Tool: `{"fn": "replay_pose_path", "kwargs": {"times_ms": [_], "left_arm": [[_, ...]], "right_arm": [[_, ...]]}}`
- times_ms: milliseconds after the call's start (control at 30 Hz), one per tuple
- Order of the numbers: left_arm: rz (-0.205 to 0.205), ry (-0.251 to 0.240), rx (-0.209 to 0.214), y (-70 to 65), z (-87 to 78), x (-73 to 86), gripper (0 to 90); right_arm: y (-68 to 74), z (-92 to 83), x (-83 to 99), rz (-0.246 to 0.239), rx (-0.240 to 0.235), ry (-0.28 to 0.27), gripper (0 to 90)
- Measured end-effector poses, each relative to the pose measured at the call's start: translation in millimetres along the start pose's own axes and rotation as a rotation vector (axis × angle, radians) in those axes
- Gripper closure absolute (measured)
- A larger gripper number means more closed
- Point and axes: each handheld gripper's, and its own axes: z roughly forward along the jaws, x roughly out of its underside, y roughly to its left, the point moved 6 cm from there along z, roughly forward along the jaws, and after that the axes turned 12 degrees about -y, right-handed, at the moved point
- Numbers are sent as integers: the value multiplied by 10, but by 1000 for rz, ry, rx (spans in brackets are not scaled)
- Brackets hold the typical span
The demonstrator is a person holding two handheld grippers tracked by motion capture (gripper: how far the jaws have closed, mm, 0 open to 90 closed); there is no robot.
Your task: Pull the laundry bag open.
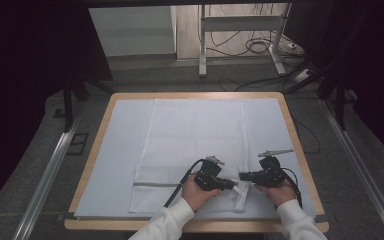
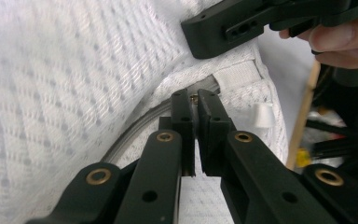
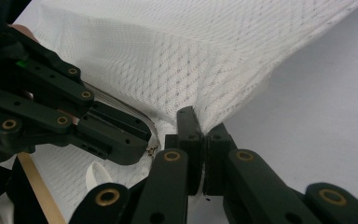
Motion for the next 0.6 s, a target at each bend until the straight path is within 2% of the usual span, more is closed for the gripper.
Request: {"fn": "replay_pose_path", "kwargs": {"times_ms": [233,300,433,600], "left_arm": [[10,-3,-10,14,-38,12,868],[27,9,-33,32,-49,27,868],[3,10,-40,109,-113,56,868],[4,9,-49,141,-187,63,868]], "right_arm": [[-11,-10,0,-1,-5,-2,874],[-9,-10,2,-2,-3,-2,874],[-7,-13,3,-3,-6,-4,874],[-10,-16,-6,1,-7,-8,874]]}}
